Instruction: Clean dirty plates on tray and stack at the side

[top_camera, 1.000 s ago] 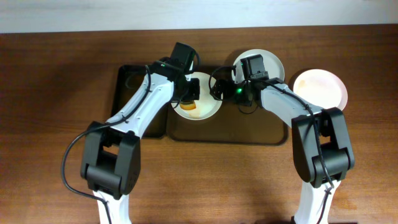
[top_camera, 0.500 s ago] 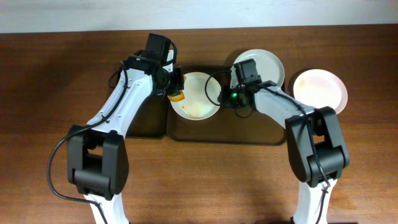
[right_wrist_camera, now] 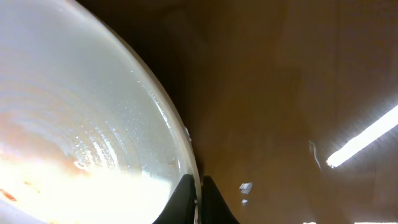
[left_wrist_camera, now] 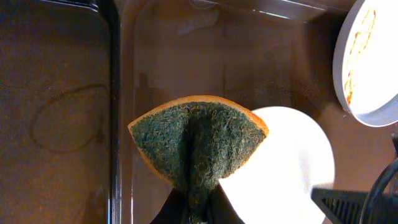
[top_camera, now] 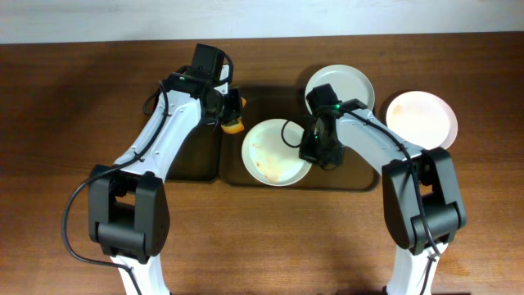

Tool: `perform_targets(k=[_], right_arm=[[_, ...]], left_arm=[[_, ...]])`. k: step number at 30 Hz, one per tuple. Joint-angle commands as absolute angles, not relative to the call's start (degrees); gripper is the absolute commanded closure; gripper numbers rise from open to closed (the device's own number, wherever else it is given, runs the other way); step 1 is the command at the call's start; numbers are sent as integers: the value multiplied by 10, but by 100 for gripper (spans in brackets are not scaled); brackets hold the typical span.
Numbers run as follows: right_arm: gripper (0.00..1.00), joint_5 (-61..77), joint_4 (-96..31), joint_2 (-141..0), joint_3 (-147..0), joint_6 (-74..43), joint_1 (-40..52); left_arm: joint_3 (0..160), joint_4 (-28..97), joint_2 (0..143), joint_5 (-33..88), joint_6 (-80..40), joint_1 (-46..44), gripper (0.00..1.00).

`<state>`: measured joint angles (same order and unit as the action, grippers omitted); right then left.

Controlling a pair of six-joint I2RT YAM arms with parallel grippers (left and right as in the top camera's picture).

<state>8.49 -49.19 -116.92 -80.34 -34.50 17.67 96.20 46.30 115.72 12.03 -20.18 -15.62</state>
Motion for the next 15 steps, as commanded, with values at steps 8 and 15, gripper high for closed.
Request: perform_targets(k=[8,15], right_arm=[[72,44,-404,-1169,-798,-327,175],[96,104,-348,-1178,-798,-279,175]], left_arm=[[962,459,1149,127,-203,-156,100],[962,446,1193,136,-198,-157,100]])
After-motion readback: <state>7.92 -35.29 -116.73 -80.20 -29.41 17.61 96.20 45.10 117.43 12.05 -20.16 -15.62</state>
